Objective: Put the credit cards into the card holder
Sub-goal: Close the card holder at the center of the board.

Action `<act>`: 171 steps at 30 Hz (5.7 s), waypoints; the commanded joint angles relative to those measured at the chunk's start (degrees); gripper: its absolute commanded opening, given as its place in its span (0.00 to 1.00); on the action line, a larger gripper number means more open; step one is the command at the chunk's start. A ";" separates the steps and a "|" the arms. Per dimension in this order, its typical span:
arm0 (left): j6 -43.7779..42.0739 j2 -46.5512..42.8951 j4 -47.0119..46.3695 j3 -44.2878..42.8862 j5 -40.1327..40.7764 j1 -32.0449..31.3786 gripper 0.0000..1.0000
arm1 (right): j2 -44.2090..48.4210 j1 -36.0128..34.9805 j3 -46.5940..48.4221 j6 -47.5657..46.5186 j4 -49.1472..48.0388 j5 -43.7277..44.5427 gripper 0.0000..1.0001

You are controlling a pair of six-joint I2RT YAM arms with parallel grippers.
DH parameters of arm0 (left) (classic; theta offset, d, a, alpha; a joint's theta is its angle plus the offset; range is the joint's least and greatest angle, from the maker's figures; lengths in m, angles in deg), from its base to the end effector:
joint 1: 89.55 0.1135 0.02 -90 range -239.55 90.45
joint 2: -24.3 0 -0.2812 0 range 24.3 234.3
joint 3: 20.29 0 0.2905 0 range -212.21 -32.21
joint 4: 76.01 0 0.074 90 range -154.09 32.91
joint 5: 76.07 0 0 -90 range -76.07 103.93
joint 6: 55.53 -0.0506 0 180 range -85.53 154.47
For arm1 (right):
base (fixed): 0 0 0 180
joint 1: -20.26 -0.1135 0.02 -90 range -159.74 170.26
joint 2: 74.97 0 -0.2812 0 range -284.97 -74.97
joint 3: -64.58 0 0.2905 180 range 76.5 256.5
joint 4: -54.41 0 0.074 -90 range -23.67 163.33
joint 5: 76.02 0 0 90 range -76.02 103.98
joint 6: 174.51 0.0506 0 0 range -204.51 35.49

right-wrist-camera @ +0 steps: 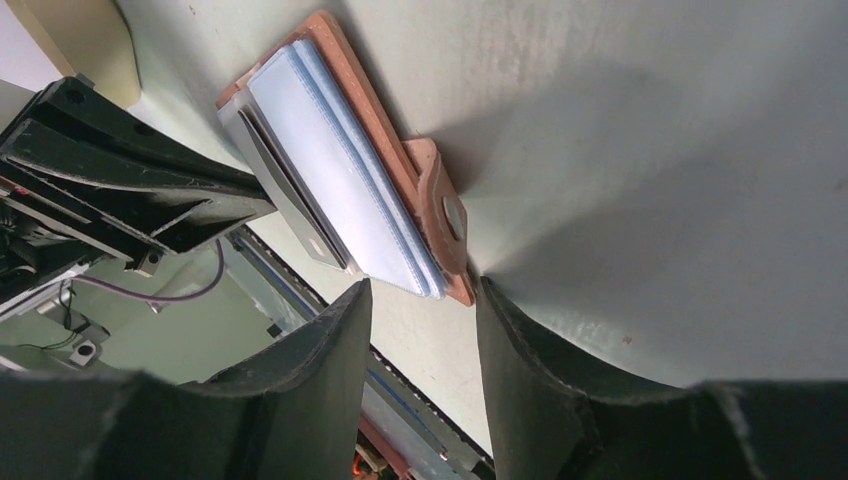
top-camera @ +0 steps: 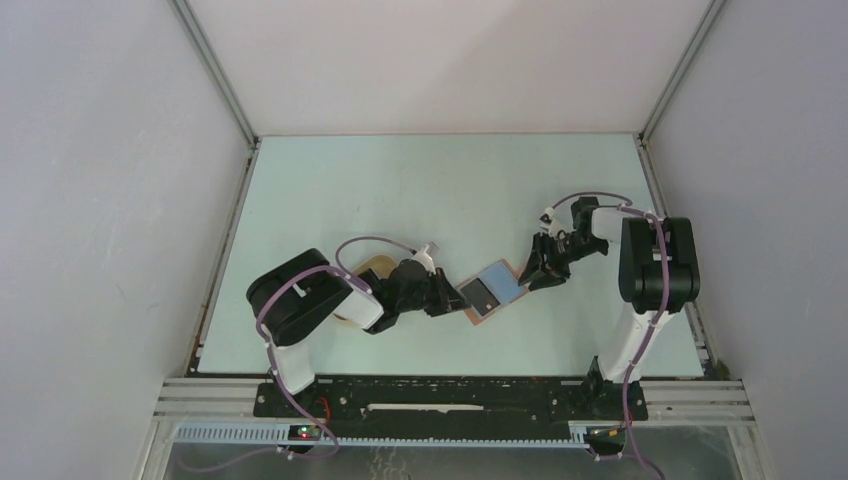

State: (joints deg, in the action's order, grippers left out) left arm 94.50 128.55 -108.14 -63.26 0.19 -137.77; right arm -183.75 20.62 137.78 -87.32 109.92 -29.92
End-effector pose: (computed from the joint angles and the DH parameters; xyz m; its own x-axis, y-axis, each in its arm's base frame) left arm 0.2151 -0.2588 0.0713 -0.9094 -0.2452 -0.3361 0.1498 0.5607 -0.8144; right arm 0.3449 0.0329 0.1003 -0.9995 -0.0290 -0.0150 -0.0313 0.7199 0.6934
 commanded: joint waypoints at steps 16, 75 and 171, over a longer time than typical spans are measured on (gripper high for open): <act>0.69 1.71 -1.12 1.49 -0.02 -0.83 0.10 | -0.04 1.32 -1.55 4.62 -0.76 -3.12 0.53; -46.94 -40.51 8.80 7.54 -2.32 5.05 0.89 | 39.20 -5.77 1.39 -39.03 7.37 -20.00 0.00; 27.45 5.28 -38.11 -0.16 -24.28 12.34 0.00 | 41.61 -38.97 -14.87 -54.44 -16.16 18.03 0.90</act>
State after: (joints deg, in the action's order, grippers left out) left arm 116.73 133.92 -140.58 -60.81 -26.19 -125.97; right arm -144.45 -17.45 124.03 -142.11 97.99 -13.35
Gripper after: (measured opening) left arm 0.027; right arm 0.890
